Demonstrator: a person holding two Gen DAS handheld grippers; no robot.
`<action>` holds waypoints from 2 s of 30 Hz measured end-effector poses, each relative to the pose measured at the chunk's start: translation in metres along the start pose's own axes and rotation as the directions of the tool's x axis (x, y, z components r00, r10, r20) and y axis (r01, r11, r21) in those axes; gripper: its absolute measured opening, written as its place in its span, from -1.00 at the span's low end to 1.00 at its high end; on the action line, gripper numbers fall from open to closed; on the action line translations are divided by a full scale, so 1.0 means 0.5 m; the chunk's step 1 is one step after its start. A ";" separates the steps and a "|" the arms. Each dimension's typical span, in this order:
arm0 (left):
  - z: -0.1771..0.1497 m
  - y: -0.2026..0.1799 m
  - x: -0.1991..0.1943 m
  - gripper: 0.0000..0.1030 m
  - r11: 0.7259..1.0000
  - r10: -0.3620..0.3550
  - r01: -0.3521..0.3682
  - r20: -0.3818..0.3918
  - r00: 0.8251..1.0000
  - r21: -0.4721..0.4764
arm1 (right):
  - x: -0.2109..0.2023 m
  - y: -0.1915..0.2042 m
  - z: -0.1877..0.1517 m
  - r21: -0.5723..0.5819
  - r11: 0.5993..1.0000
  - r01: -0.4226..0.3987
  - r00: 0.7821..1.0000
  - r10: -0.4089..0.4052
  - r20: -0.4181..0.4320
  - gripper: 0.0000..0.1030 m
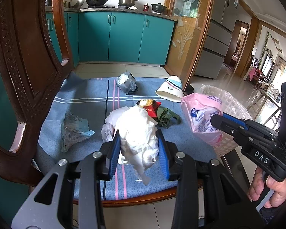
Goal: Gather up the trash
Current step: 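Carry the pink bag over the mesh basket and open the right tool while the left tool holds the tissue, then carry the white tissue over the mesh basket and open the left tool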
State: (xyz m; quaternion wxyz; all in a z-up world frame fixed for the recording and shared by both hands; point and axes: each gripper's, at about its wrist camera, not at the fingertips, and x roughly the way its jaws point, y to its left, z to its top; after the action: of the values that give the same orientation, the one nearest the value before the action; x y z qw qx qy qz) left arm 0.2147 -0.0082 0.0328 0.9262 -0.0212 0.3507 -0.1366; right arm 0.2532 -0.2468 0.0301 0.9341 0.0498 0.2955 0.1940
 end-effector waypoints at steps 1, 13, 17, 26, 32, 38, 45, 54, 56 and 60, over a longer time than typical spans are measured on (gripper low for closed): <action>0.000 0.000 0.000 -0.28 1.000 0.000 0.000 -0.001 1.000 0.001 | -0.001 -0.002 0.000 0.003 1.000 0.002 1.000 -0.002 0.004 -0.65; -0.001 0.006 -0.001 -0.28 1.000 0.003 -0.003 0.001 1.000 -0.008 | -0.064 -0.164 0.035 0.152 0.963 0.224 0.964 -0.242 0.114 -0.65; -0.001 0.005 -0.002 -0.28 1.000 0.001 -0.001 0.000 1.000 -0.006 | -0.072 -0.263 0.030 0.257 0.916 0.308 0.938 -0.338 0.082 -0.63; -0.005 -0.002 0.002 -0.28 1.000 0.003 -0.003 -0.009 1.000 0.008 | -0.104 -0.270 0.029 0.308 0.901 0.305 0.927 -0.355 0.122 0.54; -0.009 -0.004 0.013 -0.28 1.000 0.021 -0.020 -0.021 1.000 0.018 | -0.109 -0.216 0.041 0.233 0.921 0.313 0.920 -0.354 0.165 0.54; -0.013 -0.036 0.015 -0.28 0.998 0.013 -0.012 -0.015 1.000 0.061 | -0.115 -0.195 0.049 0.214 0.934 0.286 0.926 -0.327 0.188 0.54; 0.017 -0.139 0.054 -0.28 0.993 -0.069 0.072 -0.037 0.997 0.089 | -0.147 -0.238 0.053 0.299 0.921 0.248 0.923 -0.319 0.216 0.54; 0.130 -0.383 0.186 -0.08 0.952 -0.290 0.292 -0.032 0.956 0.088 | -0.205 -0.340 0.044 0.471 0.842 0.264 0.878 -0.411 0.243 0.54; 0.139 -0.411 0.221 0.36 0.946 -0.314 0.317 -0.049 0.948 0.069 | -0.209 -0.352 0.041 0.489 0.832 0.264 0.875 -0.420 0.242 0.54; 0.120 -0.411 0.254 0.64 0.966 -0.238 0.245 -0.094 0.967 0.080 | -0.203 -0.351 0.042 0.480 0.836 0.265 0.883 -0.411 0.229 0.54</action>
State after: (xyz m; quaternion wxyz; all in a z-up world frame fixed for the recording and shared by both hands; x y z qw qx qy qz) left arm 0.2963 -0.2433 0.0241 0.8872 -0.0158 0.3773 -0.2652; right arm 0.2474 -0.4475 0.0648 0.9539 0.2343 0.1786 -0.0582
